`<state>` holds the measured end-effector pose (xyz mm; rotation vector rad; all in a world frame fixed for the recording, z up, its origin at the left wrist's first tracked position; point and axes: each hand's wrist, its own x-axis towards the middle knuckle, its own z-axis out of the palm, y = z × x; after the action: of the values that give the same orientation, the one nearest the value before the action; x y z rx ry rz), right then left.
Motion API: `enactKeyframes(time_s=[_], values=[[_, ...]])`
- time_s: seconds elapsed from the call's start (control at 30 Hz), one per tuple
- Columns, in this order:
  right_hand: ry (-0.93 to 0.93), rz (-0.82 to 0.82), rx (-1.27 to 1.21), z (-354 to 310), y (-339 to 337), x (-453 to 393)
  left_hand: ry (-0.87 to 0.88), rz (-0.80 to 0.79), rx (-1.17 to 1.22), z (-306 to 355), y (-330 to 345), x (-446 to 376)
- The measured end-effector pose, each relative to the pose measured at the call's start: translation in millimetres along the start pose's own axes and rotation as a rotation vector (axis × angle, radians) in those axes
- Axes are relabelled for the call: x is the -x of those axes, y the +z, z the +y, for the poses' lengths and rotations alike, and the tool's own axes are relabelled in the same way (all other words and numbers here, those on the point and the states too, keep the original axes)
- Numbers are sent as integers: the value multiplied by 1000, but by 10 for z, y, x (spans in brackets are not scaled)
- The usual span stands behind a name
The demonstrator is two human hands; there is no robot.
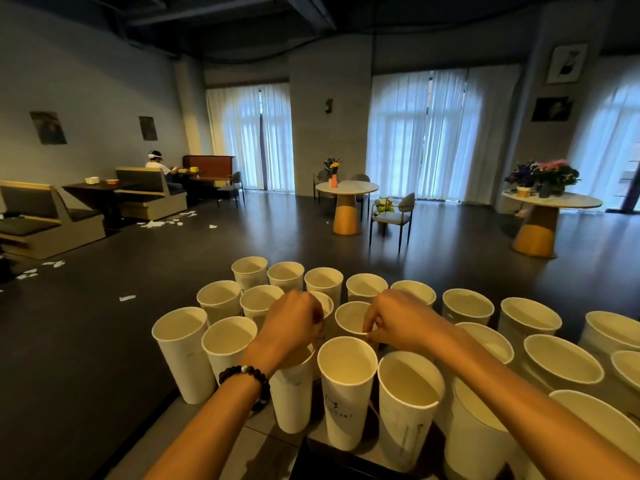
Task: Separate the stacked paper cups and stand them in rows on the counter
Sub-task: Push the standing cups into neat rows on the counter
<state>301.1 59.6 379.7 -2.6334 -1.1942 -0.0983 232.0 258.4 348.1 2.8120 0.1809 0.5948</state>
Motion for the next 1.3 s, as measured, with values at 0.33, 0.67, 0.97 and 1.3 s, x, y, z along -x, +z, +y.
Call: enactKeyframes(time_s=[0.33,0.67,0.97,1.3], values=[[-11,13,11,20,-45,66,-97,50,87,-117,-283,-32],[-34,188,-66,-8,-196,270,-325,-15,-59,-705,-394,-121],[-48,228,-60,29,-256,331,-282,-32,8,-609,-288,-146],[-31,207,-69,65,-223,315,-265,-40,-32,-610,-297,-117]])
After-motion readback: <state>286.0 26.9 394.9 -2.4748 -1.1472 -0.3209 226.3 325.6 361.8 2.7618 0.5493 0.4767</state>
